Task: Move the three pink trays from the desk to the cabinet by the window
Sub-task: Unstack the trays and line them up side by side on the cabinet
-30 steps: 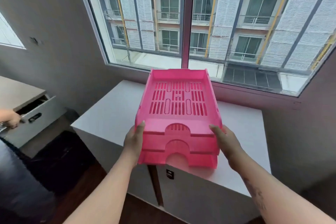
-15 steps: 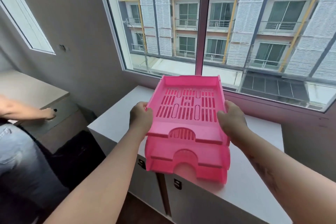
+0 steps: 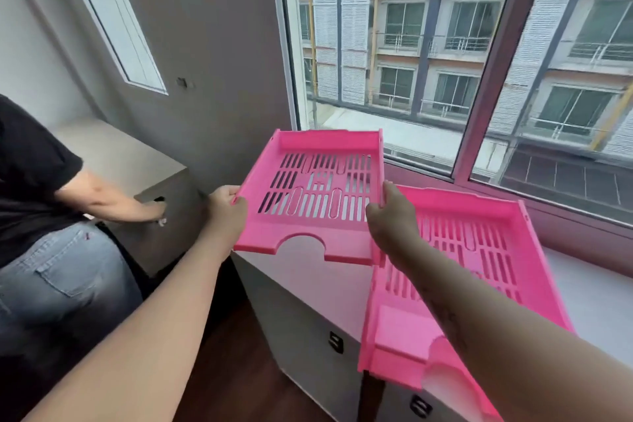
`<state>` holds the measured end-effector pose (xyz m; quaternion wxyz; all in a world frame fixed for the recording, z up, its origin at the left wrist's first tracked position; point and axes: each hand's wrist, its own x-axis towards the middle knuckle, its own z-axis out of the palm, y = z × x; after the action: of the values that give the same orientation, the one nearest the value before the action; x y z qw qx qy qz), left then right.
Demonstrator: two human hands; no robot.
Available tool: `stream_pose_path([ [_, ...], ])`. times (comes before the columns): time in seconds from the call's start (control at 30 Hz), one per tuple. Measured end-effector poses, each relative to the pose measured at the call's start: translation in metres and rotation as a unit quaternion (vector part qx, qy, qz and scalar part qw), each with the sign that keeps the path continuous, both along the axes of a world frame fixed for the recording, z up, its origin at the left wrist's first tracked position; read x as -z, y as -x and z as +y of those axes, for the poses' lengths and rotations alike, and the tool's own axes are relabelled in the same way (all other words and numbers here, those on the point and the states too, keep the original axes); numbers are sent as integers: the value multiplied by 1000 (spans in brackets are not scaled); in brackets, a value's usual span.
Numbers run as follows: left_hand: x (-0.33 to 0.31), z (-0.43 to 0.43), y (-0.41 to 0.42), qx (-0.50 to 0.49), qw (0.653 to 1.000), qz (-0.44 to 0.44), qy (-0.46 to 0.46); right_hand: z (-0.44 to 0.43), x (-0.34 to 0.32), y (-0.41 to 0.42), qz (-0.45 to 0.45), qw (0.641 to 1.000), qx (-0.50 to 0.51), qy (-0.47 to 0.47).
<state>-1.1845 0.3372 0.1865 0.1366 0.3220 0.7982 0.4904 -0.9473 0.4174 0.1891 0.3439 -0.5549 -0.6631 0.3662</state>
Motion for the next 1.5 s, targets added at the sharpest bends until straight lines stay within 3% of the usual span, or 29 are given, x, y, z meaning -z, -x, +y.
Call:
stream_pose_path([
  [0.2, 48, 34, 70, 25, 998, -28, 44, 20, 48, 68, -21, 998, 41, 47],
  [0.53, 113, 49, 99, 115, 985, -19, 128, 23, 100, 98, -89, 980, 66, 166],
  [0.63, 95, 63, 104, 129, 981, 64, 131, 39, 78, 104, -149, 981, 63, 103],
  [0.73, 66, 86, 89, 153, 977, 128, 70, 54, 44, 98, -161, 984, 68, 22],
  [0.87, 48, 110, 19, 249, 961, 113, 39, 58, 14, 49, -153, 979, 120, -55],
  [0.97, 49, 114, -49, 337, 940, 41, 38, 54, 12, -18, -213, 960, 169, -64],
  [1.07, 50, 106, -109, 392, 915, -35, 86, 38, 18, -96, -309, 923, 226, -43],
  [1.17, 57, 98, -148, 399, 891, -98, 193, 16, 30, -160, -382, 884, 267, 44],
  [1.3, 68, 106, -163, 355, 892, -138, 242, 0, 48, -200, -318, 908, 212, 170],
  [1.5, 65, 144, -154, 321, 924, -50, 200, 8, 62, -184, -209, 940, 224, 149],
])
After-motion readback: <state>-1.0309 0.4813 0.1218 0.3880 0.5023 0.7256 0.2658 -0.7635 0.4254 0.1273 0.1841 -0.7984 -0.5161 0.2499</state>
